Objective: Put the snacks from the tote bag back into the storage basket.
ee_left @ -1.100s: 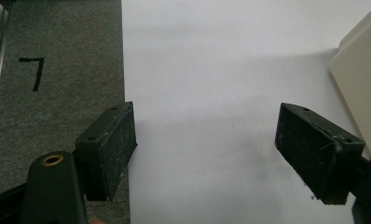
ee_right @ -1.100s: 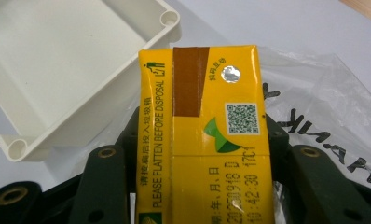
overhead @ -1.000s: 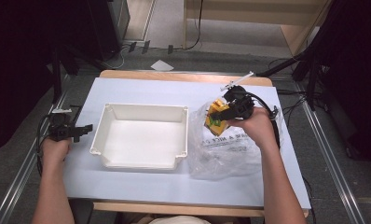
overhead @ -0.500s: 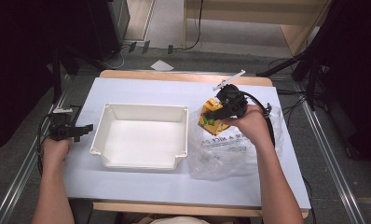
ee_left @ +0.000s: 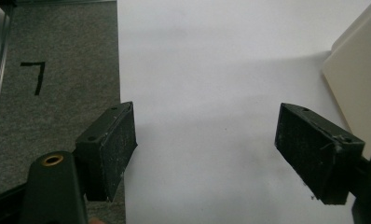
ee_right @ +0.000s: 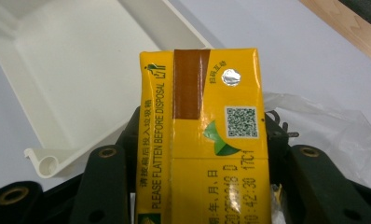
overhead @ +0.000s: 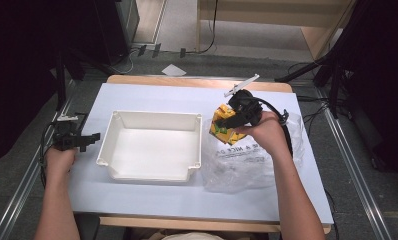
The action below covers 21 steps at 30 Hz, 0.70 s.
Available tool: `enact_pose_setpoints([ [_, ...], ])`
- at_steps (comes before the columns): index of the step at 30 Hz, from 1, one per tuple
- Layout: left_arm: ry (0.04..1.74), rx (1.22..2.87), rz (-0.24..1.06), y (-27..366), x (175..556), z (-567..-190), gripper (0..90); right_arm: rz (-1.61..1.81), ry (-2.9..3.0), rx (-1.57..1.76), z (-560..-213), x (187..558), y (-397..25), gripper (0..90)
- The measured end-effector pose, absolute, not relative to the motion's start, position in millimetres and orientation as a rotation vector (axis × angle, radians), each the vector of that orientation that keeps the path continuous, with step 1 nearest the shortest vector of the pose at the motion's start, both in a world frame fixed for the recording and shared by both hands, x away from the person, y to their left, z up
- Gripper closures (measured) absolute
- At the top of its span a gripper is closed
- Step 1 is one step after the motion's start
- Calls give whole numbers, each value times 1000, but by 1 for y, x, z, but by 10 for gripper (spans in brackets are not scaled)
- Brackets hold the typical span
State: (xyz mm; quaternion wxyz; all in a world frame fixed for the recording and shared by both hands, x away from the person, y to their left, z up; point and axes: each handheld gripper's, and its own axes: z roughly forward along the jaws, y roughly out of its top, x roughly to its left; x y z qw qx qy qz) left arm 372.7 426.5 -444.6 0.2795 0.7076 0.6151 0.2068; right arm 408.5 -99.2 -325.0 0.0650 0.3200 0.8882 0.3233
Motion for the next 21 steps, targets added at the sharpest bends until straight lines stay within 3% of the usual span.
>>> enact_pose_setpoints([
  [21,1647,1885,569,429,369,-444,217,1043,2724,850,-315,405,-68,530],
])
